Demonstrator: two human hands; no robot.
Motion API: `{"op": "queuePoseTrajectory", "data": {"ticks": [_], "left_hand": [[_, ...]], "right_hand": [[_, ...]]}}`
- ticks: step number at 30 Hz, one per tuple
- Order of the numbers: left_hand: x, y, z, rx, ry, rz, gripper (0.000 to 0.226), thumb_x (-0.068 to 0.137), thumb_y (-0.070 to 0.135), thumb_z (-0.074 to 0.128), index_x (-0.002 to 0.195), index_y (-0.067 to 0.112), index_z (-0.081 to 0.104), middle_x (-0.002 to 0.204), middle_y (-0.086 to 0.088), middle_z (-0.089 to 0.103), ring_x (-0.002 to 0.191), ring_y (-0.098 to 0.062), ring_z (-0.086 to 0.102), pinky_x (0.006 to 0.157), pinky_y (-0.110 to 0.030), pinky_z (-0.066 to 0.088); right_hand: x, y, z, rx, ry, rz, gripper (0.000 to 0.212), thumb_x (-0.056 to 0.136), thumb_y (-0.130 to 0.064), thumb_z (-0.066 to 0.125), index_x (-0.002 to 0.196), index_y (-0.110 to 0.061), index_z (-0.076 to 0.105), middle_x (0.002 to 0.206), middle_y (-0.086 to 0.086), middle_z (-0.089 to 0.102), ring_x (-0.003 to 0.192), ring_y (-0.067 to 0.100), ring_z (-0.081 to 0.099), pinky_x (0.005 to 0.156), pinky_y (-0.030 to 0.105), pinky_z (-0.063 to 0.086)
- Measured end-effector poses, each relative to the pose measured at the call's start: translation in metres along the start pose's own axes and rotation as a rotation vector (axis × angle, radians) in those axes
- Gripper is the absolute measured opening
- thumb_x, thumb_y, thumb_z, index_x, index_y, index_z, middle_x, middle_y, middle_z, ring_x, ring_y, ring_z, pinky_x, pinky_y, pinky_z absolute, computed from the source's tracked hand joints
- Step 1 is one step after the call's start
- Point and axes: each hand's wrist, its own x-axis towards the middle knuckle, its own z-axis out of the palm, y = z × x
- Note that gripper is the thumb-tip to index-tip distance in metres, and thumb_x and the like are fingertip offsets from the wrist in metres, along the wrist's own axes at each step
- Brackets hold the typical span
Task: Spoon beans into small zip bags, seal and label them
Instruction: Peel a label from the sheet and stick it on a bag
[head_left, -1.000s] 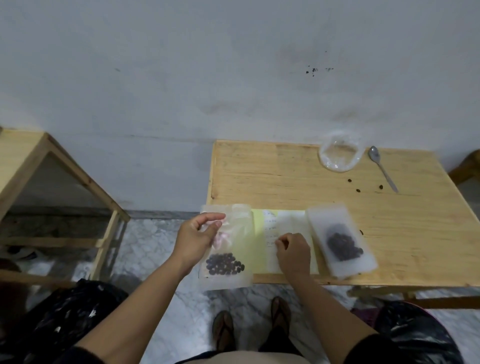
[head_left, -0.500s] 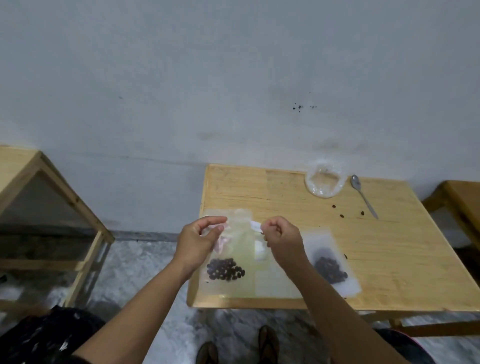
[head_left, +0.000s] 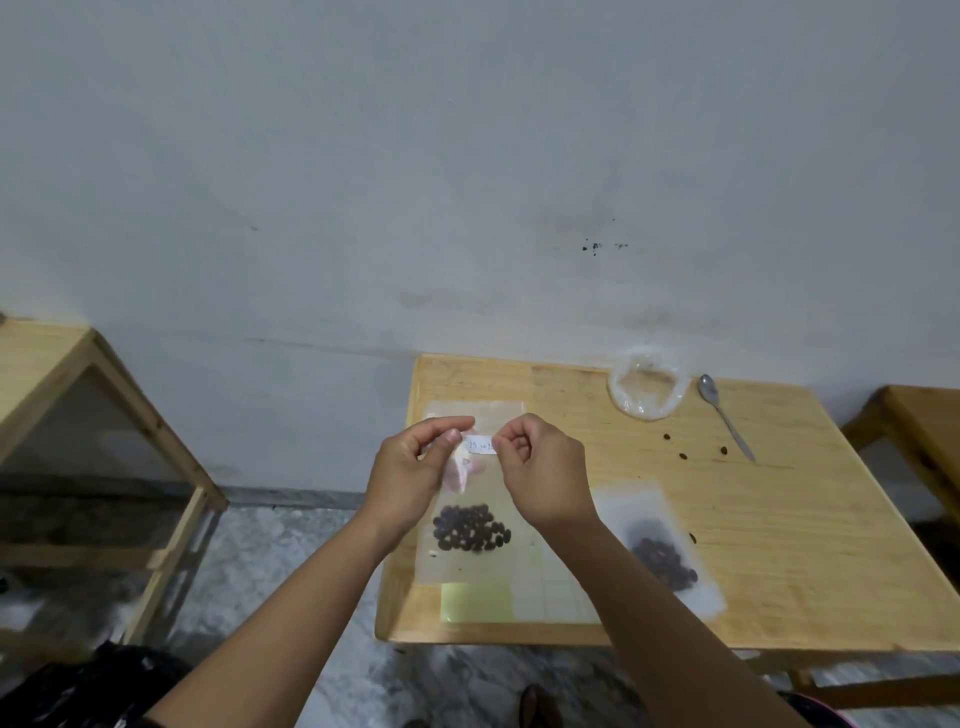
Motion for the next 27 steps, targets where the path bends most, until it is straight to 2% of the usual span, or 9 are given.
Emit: {"op": "queuePoseTrajectory", "data": {"ticks": [3, 6, 9, 11, 13, 15, 20, 23, 27], "left_hand": [[-0.002, 0.003, -0.001, 0.0, 0.003, 0.001, 0.015, 0.086, 0.026, 0.067, 0.098, 0.035, 0.072, 0.101, 0.023, 0.069, 0.1, 0.004, 0.061, 0.085, -0.016, 0.045], [-0.004, 0.004, -0.003, 0.034, 0.041, 0.022, 0.019, 0.081, 0.023, 0.072, 0.095, 0.037, 0.072, 0.1, 0.028, 0.068, 0.102, 0.011, 0.057, 0.089, -0.015, 0.041], [-0.006, 0.004, -0.004, 0.006, 0.059, 0.004, 0.02, 0.083, 0.019, 0.071, 0.095, 0.035, 0.073, 0.1, 0.027, 0.068, 0.103, 0.008, 0.058, 0.093, -0.021, 0.044], [-0.007, 0.004, -0.005, -0.032, 0.076, -0.027, 0.02, 0.083, 0.019, 0.07, 0.097, 0.034, 0.073, 0.101, 0.024, 0.069, 0.104, -0.001, 0.061, 0.095, -0.028, 0.048], [-0.007, 0.004, -0.007, -0.075, 0.092, -0.044, 0.021, 0.084, 0.019, 0.07, 0.097, 0.034, 0.073, 0.101, 0.021, 0.07, 0.103, -0.005, 0.063, 0.092, -0.029, 0.05], [-0.008, 0.005, -0.009, -0.094, 0.092, -0.041, 0.021, 0.083, 0.018, 0.07, 0.097, 0.034, 0.073, 0.101, 0.018, 0.071, 0.102, -0.005, 0.064, 0.089, -0.025, 0.051], [-0.011, 0.006, -0.013, -0.022, -0.008, 0.009, 0.024, 0.083, 0.019, 0.071, 0.098, 0.037, 0.071, 0.105, 0.022, 0.068, 0.104, 0.007, 0.058, 0.087, -0.016, 0.043], [-0.014, 0.006, -0.016, 0.013, -0.061, 0.041, 0.024, 0.083, 0.018, 0.071, 0.097, 0.037, 0.07, 0.104, 0.023, 0.068, 0.104, 0.01, 0.057, 0.088, -0.016, 0.039], [-0.014, 0.005, -0.019, 0.032, -0.049, 0.031, 0.019, 0.082, 0.022, 0.072, 0.093, 0.038, 0.071, 0.1, 0.024, 0.069, 0.099, 0.009, 0.059, 0.086, -0.021, 0.044]], "right_hand": [[-0.001, -0.002, 0.002, -0.025, 0.015, -0.014, 0.011, 0.087, -0.018, 0.06, 0.076, -0.017, 0.06, 0.06, -0.014, 0.049, 0.058, 0.002, 0.047, 0.057, 0.013, 0.033], [-0.002, -0.004, 0.003, -0.007, 0.027, -0.023, 0.009, 0.086, -0.019, 0.062, 0.078, -0.018, 0.06, 0.065, -0.012, 0.052, 0.06, 0.002, 0.048, 0.059, 0.01, 0.036], [-0.007, -0.005, 0.005, 0.027, 0.057, -0.032, 0.013, 0.084, -0.02, 0.066, 0.097, -0.02, 0.062, 0.079, -0.007, 0.055, 0.066, 0.003, 0.05, 0.065, 0.01, 0.038], [-0.013, -0.002, 0.006, 0.072, 0.12, -0.055, 0.025, 0.081, -0.021, 0.069, 0.104, -0.025, 0.061, 0.094, -0.007, 0.051, 0.076, -0.001, 0.05, 0.07, 0.004, 0.037], [-0.018, -0.001, 0.008, 0.137, 0.17, -0.076, 0.019, 0.079, -0.023, 0.072, 0.096, -0.03, 0.065, 0.111, -0.009, 0.044, 0.096, -0.006, 0.046, 0.081, 0.005, 0.036], [-0.021, -0.001, 0.009, 0.261, 0.111, -0.015, 0.011, 0.078, -0.027, 0.073, 0.082, -0.036, 0.068, 0.121, -0.015, 0.044, 0.11, -0.006, 0.043, 0.087, 0.009, 0.038], [-0.021, -0.003, 0.009, 0.516, -0.069, 0.094, 0.005, 0.079, -0.024, 0.072, 0.079, -0.03, 0.074, 0.087, -0.013, 0.073, 0.088, 0.001, 0.066, 0.081, 0.019, 0.047], [-0.021, -0.003, 0.012, 0.533, -0.021, 0.101, 0.012, 0.081, -0.023, 0.071, 0.079, -0.035, 0.074, 0.087, -0.018, 0.073, 0.087, -0.003, 0.066, 0.074, 0.007, 0.046], [-0.021, -0.004, 0.014, 0.542, -0.018, 0.118, 0.012, 0.081, -0.023, 0.07, 0.081, -0.034, 0.074, 0.088, -0.019, 0.073, 0.087, -0.004, 0.065, 0.072, 0.003, 0.045]]}}
